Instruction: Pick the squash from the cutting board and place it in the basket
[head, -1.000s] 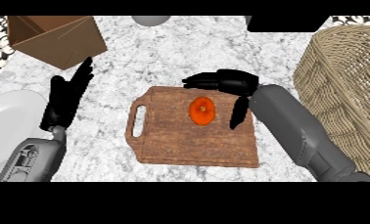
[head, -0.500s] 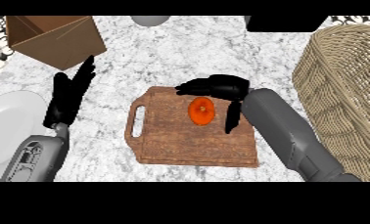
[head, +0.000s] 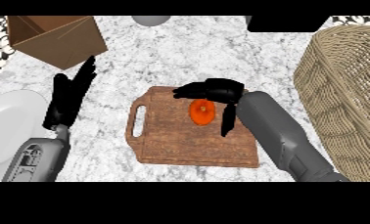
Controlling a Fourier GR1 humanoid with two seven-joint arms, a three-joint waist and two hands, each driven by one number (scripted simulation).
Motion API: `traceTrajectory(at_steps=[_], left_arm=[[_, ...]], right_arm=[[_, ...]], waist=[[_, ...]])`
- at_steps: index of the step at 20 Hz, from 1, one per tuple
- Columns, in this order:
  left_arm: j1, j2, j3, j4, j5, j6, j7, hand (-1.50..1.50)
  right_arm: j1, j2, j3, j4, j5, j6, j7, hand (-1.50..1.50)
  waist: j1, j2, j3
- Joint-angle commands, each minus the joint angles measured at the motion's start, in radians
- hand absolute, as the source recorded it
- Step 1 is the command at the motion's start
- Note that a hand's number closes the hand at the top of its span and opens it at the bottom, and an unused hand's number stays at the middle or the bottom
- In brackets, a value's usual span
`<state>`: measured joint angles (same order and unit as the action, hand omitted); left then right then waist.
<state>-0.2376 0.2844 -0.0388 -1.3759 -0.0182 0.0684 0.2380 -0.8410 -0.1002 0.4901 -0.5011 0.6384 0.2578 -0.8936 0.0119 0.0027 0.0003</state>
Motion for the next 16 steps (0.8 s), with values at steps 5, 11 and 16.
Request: traceTrajectory(at_steps=[5,11,16], left_arm=[[-0.041,-0.017,0.035,0.112,-0.015,-0.022,-0.075,0.00],[-0.007,-0.011,0.022,-0.026,-0.027,-0.025,0.038,0.00],[0.038,-0.001,0.054,0.018,-0.025,0.005,-0.002,0.00]], right_arm=[[0.026,0.069,0.013,0.025,0.098,-0.142,-0.084,1.50],[0.016,0.043,-0.037,0.088,0.128,-0.259,-0.188,1.50],[0.100,-0.054,-0.065,0.124,0.182,-0.342,0.439,1.50]], waist=[[-0.005,0.003,0.000],[0.008,0.002,0.001],[-0.079,-0.033,-0.009]])
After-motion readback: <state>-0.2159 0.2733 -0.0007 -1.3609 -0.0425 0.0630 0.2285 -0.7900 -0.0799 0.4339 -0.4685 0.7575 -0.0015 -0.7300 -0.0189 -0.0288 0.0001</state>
